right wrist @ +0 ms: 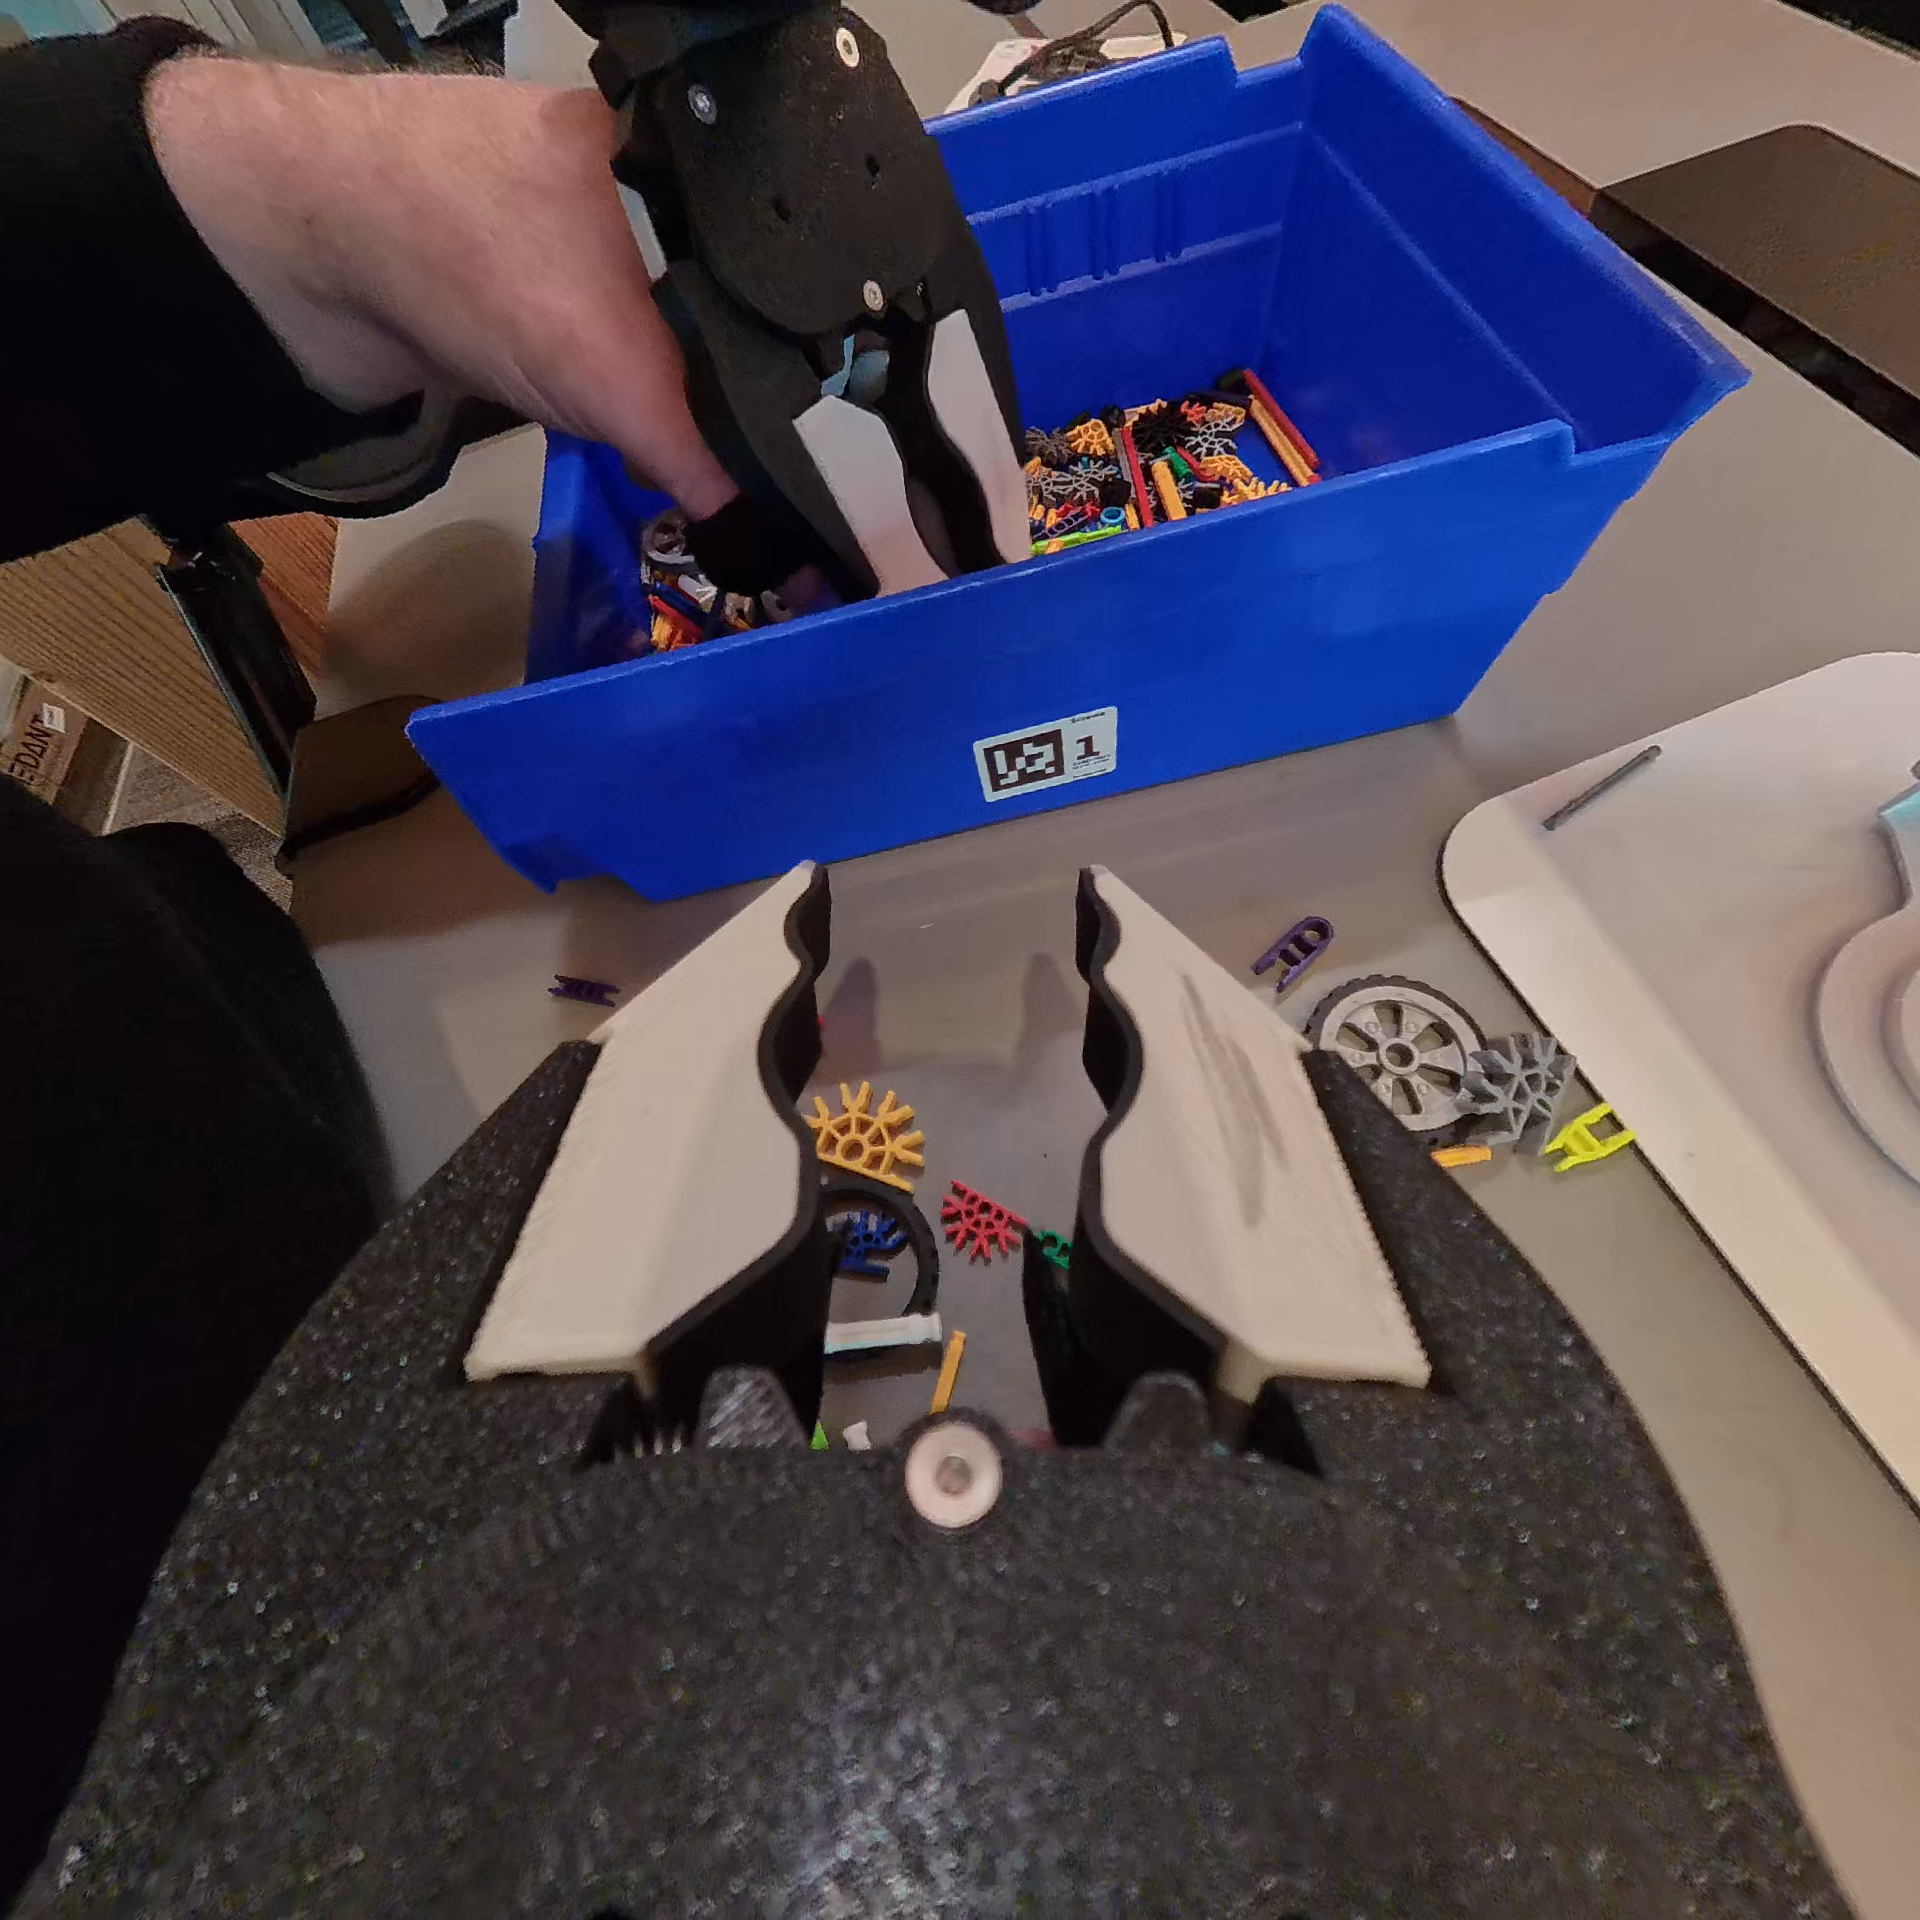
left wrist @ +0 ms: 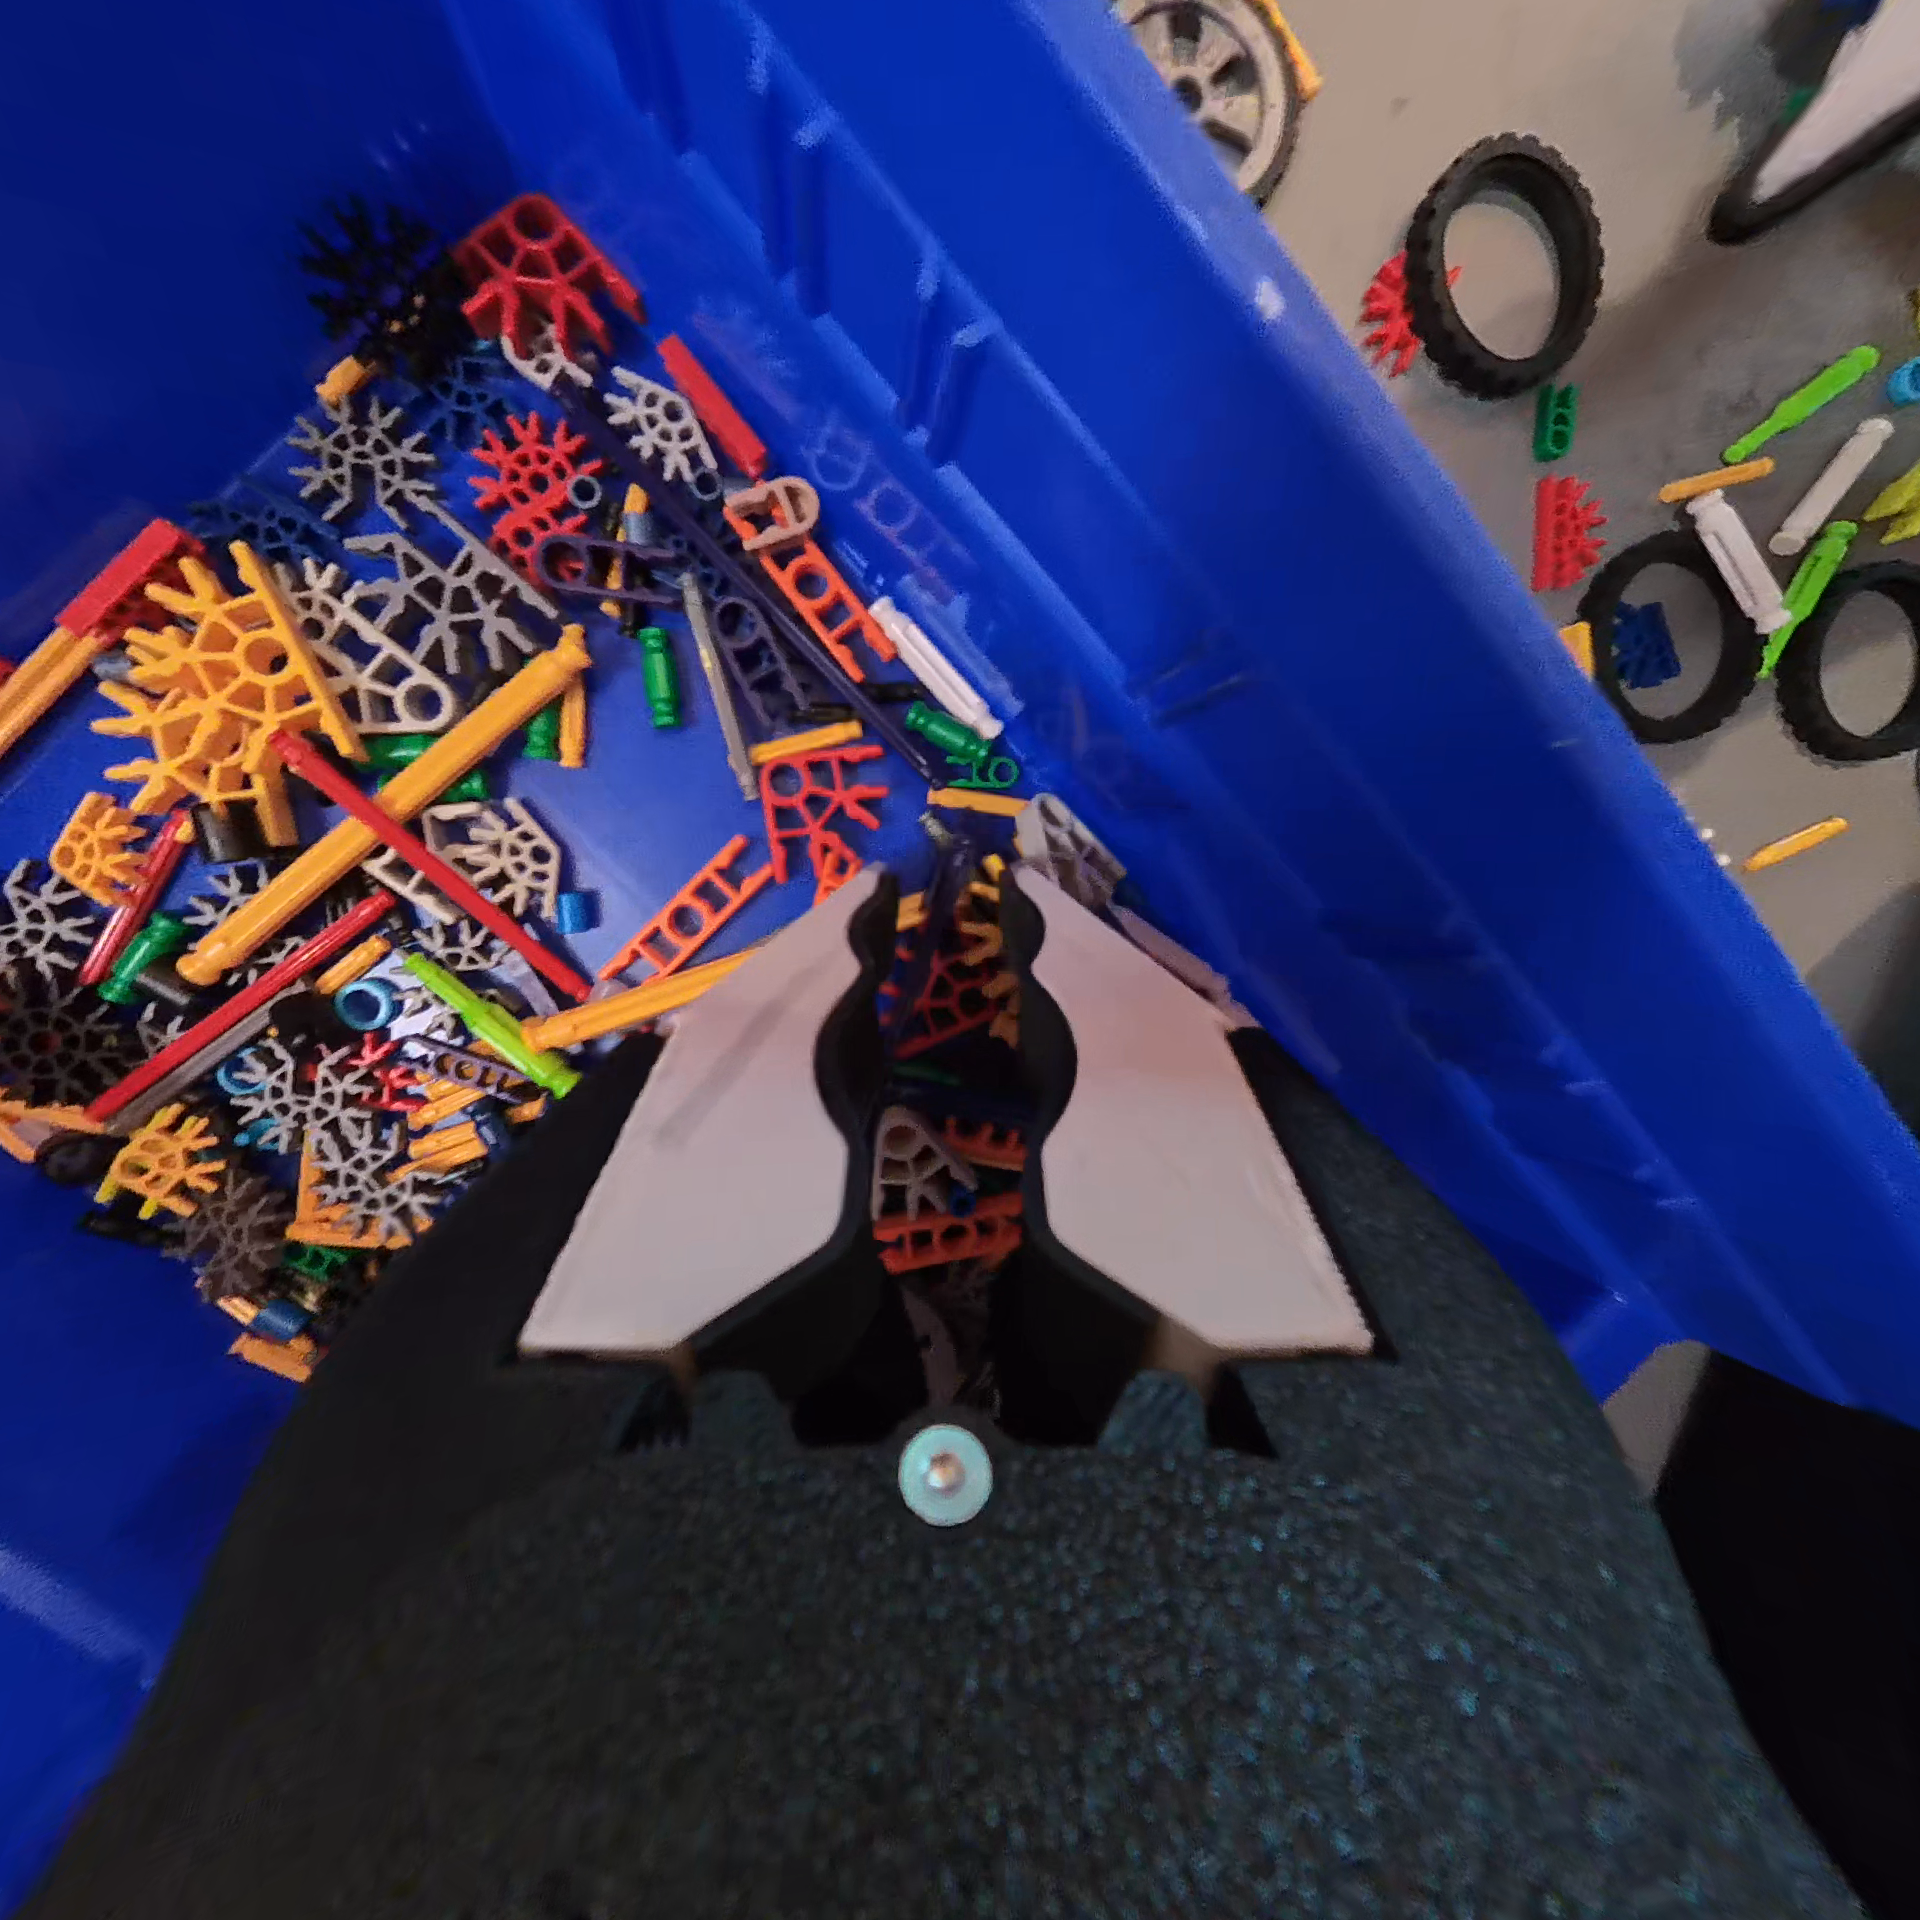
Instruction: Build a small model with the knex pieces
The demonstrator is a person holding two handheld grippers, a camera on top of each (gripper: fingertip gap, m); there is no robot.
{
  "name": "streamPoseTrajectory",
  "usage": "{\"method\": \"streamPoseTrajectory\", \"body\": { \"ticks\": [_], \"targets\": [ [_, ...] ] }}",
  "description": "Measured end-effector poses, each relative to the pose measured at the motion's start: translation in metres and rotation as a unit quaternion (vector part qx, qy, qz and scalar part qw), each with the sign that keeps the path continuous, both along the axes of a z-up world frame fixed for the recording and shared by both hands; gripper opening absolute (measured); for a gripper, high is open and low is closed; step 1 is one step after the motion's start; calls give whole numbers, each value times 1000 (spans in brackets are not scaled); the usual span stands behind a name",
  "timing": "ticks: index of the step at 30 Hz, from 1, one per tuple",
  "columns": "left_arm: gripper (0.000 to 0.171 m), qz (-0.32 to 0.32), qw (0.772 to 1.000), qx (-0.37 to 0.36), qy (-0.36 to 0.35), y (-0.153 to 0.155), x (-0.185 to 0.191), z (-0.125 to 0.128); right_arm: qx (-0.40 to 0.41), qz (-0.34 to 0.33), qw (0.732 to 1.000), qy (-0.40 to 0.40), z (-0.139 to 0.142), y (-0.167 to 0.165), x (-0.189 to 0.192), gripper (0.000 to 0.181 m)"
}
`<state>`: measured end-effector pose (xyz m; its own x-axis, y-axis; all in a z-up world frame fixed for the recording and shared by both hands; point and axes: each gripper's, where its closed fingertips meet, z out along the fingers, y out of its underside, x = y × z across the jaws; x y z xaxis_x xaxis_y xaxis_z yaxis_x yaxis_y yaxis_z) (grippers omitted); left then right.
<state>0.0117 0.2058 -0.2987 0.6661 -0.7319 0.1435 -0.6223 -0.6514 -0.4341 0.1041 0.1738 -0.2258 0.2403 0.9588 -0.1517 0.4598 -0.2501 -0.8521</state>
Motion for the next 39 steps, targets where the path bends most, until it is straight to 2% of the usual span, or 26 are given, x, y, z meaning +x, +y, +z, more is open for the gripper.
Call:
{"method": "streamPoseTrajectory", "body": {
  "ticks": [12, 17, 24, 31, 36, 39],
  "targets": [
    [45, 91, 994, 57, 18, 45, -29, 8, 3, 2, 1000, 5, 3, -3, -6, 47],
    [70, 132, 989, 65, 9, 62, -37, 6, 3, -1, 1000, 5, 3, -7, -5, 47],
    [91, 149, 985, 83, 5, 82, -38, 7, 3, -4, 1000, 11, 4, -12, -7, 47],
    [95, 137, 989, 47, -43, 82, -16, -2, 3, -2, 1000, 14, 3, -17, -9, 47],
    [68, 96, 993, 2, -61, 54, 4, -2, 2, -6, 1000, 14, 2, -17, -4, 47],
    [67, 89, 993, 2, -75, 44, 5, 8, 0, -9, 1000, 15, 1, -16, -1, 47]
  ]
}}
